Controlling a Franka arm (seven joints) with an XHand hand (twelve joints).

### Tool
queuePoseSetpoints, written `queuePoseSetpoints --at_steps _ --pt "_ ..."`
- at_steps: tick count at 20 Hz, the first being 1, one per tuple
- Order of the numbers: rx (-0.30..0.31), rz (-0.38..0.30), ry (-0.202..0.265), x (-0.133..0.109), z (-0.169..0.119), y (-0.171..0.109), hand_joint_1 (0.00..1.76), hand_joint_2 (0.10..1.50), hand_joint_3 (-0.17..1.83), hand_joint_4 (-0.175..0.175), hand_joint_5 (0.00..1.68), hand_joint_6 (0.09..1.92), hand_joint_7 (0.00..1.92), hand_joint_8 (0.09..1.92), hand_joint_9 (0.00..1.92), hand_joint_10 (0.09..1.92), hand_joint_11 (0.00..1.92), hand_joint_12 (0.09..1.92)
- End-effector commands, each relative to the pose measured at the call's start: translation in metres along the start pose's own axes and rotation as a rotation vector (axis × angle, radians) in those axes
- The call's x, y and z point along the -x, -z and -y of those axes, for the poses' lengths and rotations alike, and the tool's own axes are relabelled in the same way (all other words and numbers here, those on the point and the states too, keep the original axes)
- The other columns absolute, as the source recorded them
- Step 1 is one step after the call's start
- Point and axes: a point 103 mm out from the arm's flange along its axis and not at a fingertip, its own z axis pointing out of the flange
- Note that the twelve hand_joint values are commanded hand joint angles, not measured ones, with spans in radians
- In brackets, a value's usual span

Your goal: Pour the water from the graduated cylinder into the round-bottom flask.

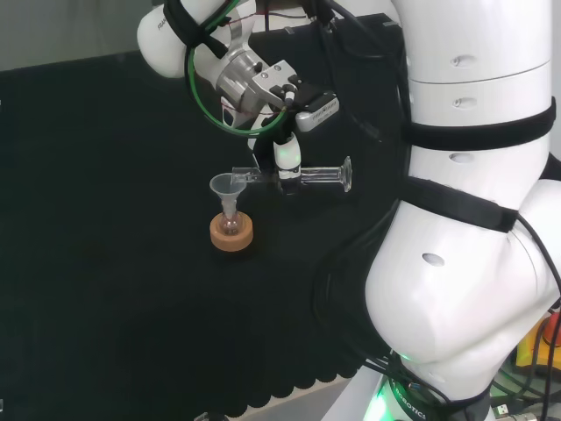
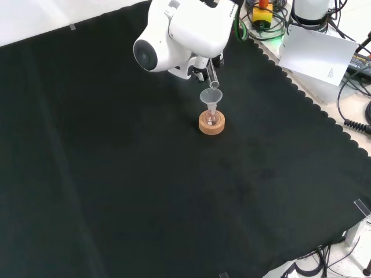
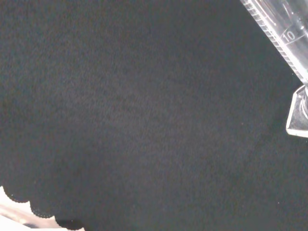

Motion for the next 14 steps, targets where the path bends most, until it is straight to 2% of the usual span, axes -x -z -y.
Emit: queuePoseSetpoints --at_steps 1,14 --pt "-0.022 0.006 -0.008 -0.0014 0.0001 0.0007 1.26 1.12 0.00 -0.175 0.96 1.03 1.00 1.01 1.41 0.12 1.19 0.77" --pt "-0.052 0.025 -0.030 0.0006 0.0060 0.0048 1.26 1.12 0.00 -0.175 0.96 1.03 1.00 1.01 1.41 0.12 1.19 0.77"
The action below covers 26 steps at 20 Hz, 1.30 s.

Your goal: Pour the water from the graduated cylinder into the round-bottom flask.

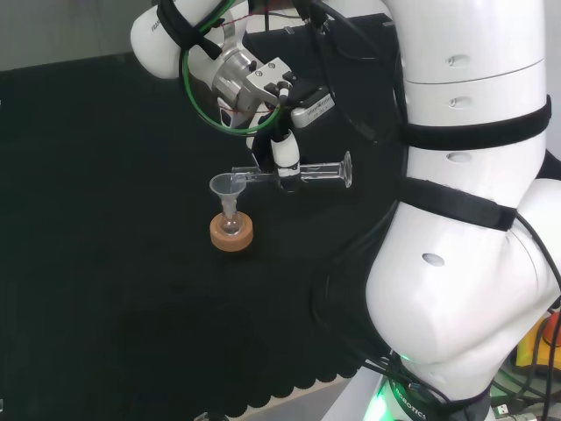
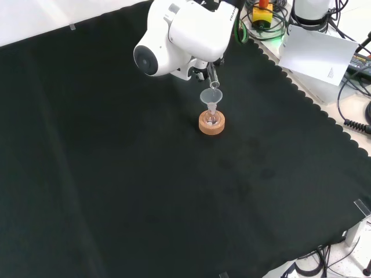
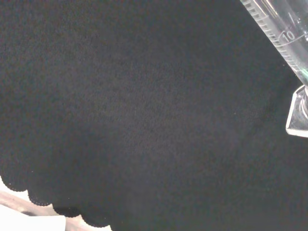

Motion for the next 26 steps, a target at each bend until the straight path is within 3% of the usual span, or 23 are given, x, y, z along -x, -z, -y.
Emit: queuePoseSetpoints --at_steps 1,26 --pt "-0.017 0.008 -0.009 0.0019 0.0011 0.0000 1.26 1.12 0.00 -0.175 0.96 1.03 1.00 1.01 1.41 0.12 1.19 0.77" --pt "-0.066 0.013 -0.028 0.0002 0.0061 0.0075 1.26 1.12 0.00 -0.175 0.95 1.04 0.99 1.02 1.42 0.11 1.20 0.77"
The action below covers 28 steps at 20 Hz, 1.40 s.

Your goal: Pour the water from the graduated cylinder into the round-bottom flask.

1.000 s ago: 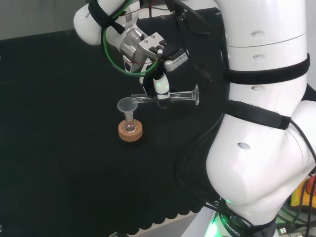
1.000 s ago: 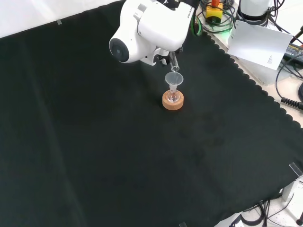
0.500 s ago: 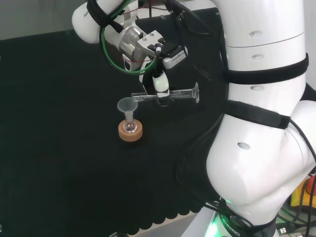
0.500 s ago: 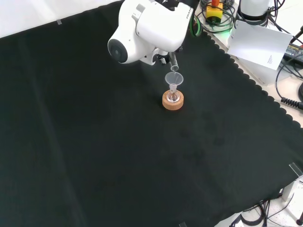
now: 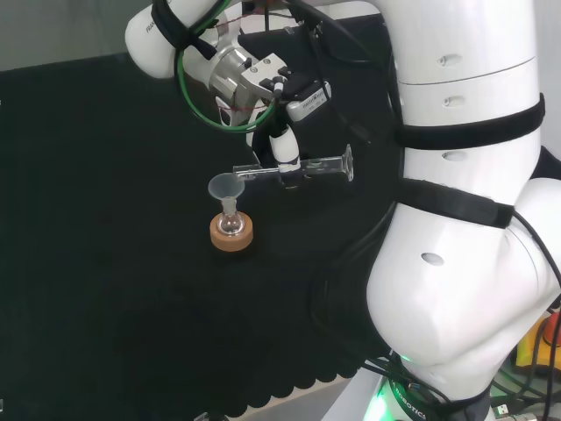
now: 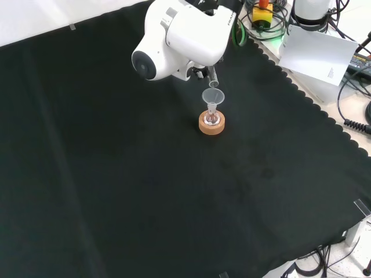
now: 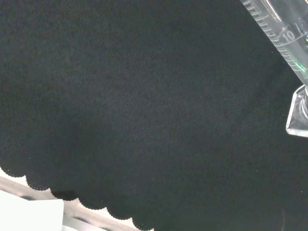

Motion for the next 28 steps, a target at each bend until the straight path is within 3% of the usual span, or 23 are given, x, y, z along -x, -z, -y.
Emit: queuePoseSetpoints --at_steps 1,18,28 --pt "-0.008 0.004 -0.004 -0.001 0.000 0.001 1.26 1.12 0.00 -0.175 0.95 1.04 0.99 1.02 1.42 0.11 1.20 0.77" --pt "0.000 -0.002 0.003 -0.002 -0.003 0.003 1.26 1.12 0.00 -0.175 0.95 1.04 0.99 1.02 1.42 0.10 1.20 0.77" --pt "0.111 -0.042 0.068 0.010 0.001 0.001 1.26 1.12 0.00 -0.175 0.95 1.04 0.99 1.03 1.42 0.10 1.20 0.77"
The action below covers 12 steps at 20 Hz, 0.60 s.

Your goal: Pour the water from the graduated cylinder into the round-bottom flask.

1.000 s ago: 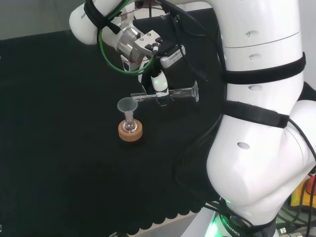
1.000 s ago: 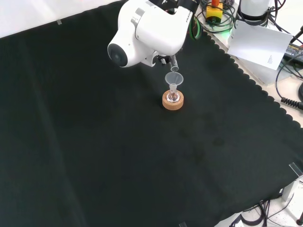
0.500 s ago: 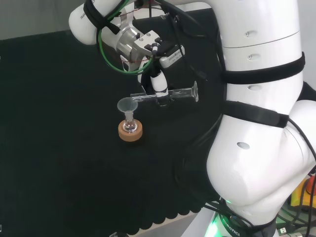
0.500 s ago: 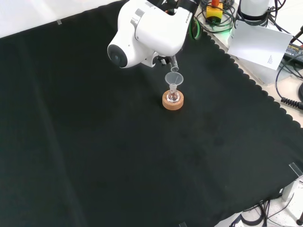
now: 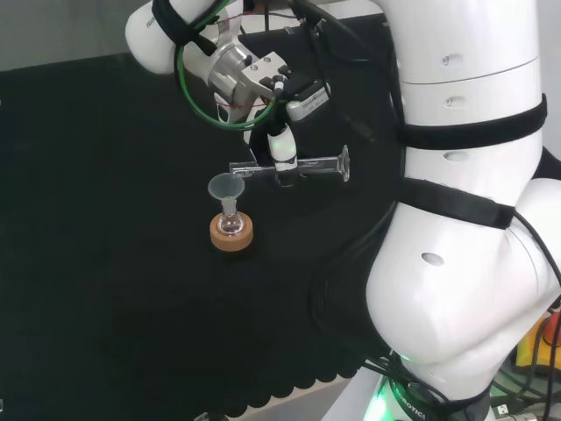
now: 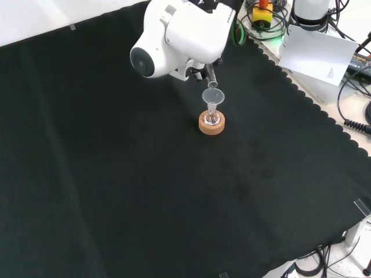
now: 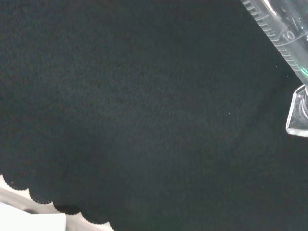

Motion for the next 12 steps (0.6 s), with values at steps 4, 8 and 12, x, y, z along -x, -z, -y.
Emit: queuePoseSetpoints --at_steps 4,8,12 --pt "0.095 -0.046 0.071 0.015 0.003 -0.007 1.26 1.12 0.00 -0.175 0.95 1.04 0.99 1.03 1.42 0.10 1.20 0.77" --pt "0.148 -0.070 0.105 0.024 0.005 -0.010 1.26 1.12 0.00 -0.175 0.95 1.04 0.99 1.02 1.42 0.10 1.20 0.76" --pt "0.268 -0.123 0.172 0.036 0.010 -0.012 1.26 1.12 0.00 -0.175 0.95 1.04 0.99 1.02 1.42 0.10 1.20 0.76"
